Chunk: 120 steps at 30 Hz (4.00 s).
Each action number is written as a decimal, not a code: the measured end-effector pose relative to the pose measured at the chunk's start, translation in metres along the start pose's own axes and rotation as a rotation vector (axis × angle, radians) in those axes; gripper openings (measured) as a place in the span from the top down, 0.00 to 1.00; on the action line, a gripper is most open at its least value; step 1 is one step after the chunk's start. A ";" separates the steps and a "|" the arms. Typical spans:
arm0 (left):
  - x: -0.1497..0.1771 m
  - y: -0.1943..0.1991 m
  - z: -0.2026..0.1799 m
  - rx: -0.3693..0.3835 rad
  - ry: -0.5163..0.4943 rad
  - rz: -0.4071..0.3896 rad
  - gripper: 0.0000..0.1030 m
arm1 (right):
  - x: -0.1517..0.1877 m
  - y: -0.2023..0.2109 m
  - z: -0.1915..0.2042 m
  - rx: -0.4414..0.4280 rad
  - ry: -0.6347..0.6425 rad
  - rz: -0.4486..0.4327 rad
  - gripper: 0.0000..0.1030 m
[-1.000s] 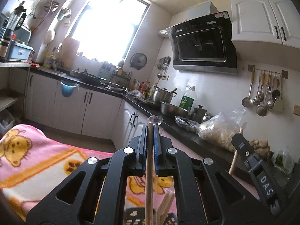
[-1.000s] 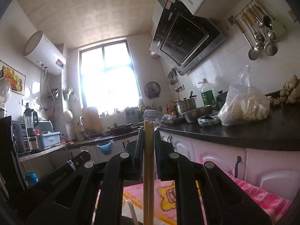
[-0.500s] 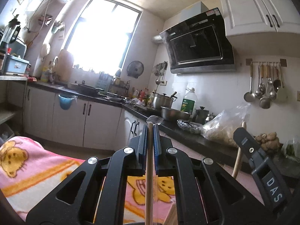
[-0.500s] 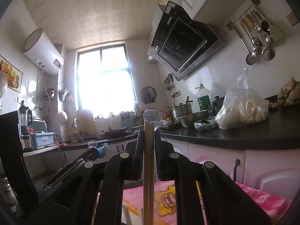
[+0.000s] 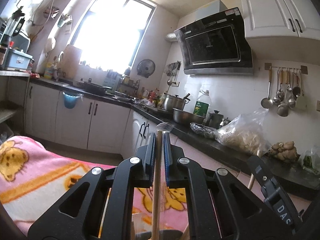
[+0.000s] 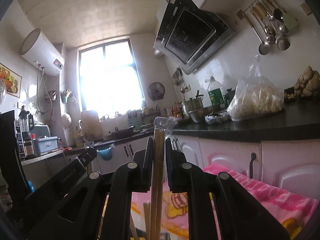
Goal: Organize utensils
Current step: 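Open the left gripper to drop its chopstick into the basket while the right gripper releases its own, then withdraw both open grippers from the basket toward the loose chopsticks, then lower both grippers and close them on the last loose wooden chopsticks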
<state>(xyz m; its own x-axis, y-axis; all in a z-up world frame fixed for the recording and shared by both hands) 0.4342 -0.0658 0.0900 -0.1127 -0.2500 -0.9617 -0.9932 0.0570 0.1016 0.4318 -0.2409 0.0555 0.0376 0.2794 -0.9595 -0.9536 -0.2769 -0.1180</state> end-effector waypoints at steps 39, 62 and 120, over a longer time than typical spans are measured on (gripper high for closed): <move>0.035 0.097 0.021 -0.024 -0.018 0.321 0.52 | 0.003 0.110 0.026 -0.172 -0.045 0.262 0.46; 0.070 0.167 0.020 -0.019 -0.043 0.420 0.13 | 0.015 0.182 0.030 -0.217 0.057 0.480 0.33; 0.219 0.087 -0.013 -0.089 -0.126 0.907 0.46 | 0.151 0.136 -0.070 -0.065 -0.080 1.173 0.79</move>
<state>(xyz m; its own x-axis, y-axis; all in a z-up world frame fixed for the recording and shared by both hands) 0.3230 -0.1284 -0.1082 -0.8507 -0.0388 -0.5243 -0.5253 0.1038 0.8446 0.3284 -0.3005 -0.1236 -0.8738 -0.1208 -0.4711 -0.3753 -0.4485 0.8112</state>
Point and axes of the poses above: each gripper's, at about its wrist camera, not at the fingertips, and y roughly against the way its jaws point, z to its left, x to its underside, the point moved 4 cm from there along -y, roughly the way its jaws point, and after that the axes turned 13 degrees about -x, right-handed, at the moved point
